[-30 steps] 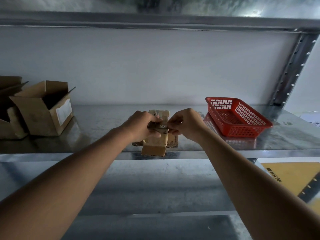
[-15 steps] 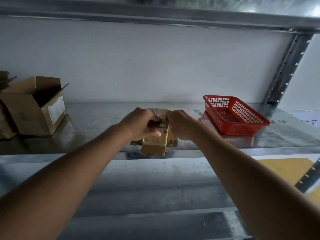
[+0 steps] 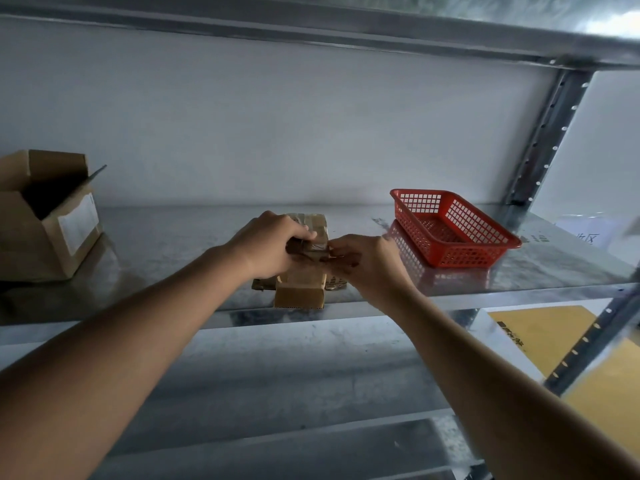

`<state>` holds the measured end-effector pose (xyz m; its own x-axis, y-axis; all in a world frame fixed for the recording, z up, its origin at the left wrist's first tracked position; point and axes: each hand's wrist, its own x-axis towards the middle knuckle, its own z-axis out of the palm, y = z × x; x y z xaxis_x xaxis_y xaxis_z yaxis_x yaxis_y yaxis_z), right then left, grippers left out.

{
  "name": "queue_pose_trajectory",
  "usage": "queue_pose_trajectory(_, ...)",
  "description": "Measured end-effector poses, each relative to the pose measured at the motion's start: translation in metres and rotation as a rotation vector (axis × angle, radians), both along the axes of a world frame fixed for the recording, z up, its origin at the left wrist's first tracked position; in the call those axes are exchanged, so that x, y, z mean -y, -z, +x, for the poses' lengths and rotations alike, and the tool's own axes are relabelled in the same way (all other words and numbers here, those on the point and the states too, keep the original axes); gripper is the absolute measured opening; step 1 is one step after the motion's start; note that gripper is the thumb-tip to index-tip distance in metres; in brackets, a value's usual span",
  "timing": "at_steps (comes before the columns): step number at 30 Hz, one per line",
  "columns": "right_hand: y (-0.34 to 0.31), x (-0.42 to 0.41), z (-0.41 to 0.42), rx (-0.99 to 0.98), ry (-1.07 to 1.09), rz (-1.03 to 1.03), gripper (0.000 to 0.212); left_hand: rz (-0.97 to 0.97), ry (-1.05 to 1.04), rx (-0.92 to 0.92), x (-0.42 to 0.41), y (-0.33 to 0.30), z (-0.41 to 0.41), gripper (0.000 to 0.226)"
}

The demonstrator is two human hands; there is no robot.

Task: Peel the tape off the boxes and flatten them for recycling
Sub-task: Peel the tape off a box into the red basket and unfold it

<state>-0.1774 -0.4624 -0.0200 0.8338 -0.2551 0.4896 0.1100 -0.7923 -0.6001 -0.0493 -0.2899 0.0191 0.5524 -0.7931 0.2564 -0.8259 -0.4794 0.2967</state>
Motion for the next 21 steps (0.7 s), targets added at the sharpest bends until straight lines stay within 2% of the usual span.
queue_pose_trajectory(3, 0.005, -0.004, 0.002, 0.132, 0.079, 0.049, 0.027, 0.006, 0.006, 0.001, 0.002, 0.001, 0.003, 0.059)
queue_pose_trajectory(12, 0.025, -0.009, 0.005, 0.251, 0.141, 0.149, 0.015, 0.014, 0.024, -0.011, 0.005, 0.0, 0.006, 0.065)
queue_pose_trajectory(16, 0.032, -0.012, 0.007, 0.308, 0.207, 0.028, 0.01, 0.017, 0.017, -0.013, 0.006, -0.001, 0.009, 0.065)
queue_pose_trajectory(21, 0.029, -0.01, 0.006, 0.266, 0.155, -0.15, 0.01, 0.029, 0.016, -0.001, 0.007, -0.002, 0.009, 0.065)
